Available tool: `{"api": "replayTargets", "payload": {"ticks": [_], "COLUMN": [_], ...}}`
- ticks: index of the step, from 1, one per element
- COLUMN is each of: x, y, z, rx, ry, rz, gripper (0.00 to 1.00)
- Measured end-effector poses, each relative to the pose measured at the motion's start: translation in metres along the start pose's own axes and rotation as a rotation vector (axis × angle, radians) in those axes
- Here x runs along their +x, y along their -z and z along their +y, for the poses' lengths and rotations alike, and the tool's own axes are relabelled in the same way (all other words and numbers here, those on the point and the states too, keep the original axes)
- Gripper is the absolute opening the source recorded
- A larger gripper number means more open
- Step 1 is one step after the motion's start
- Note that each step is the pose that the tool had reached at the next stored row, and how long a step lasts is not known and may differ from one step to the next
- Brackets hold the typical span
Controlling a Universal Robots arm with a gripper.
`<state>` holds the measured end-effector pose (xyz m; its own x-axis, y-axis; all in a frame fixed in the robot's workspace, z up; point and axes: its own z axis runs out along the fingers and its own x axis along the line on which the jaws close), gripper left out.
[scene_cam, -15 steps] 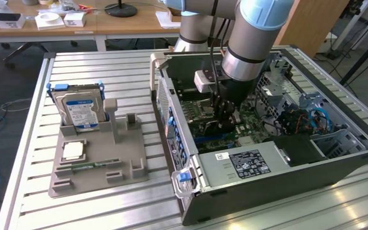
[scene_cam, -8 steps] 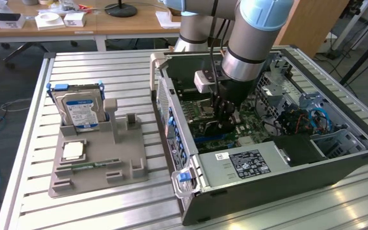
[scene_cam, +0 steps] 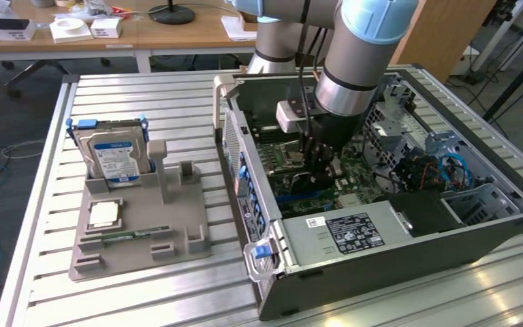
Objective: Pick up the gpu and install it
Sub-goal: 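Insert the gpu into the slot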
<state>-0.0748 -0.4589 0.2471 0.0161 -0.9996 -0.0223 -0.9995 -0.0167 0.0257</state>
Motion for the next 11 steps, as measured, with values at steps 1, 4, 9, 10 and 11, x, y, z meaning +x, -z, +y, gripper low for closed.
{"api": "replayTargets", "payload": {"ticks": [1,4,9,10,11], "x": [0.0006,0.0014,0.0019,0.0019,0.0019], "y": [0.0,0.0,0.003,0.003,0.003], "z": [0.0,0.0001,0.0002,0.0002,0.0001], "rx": [0.0001,0.0001,0.0,0.0002,0.0002], "ry": [0.0,0.0,-0.004,-0.005,-0.005], "rz": [0.0001,0.0,0.0004,0.0001,0.0], "gripper": [0.27,0.27,0.27,0.27,0.27]}}
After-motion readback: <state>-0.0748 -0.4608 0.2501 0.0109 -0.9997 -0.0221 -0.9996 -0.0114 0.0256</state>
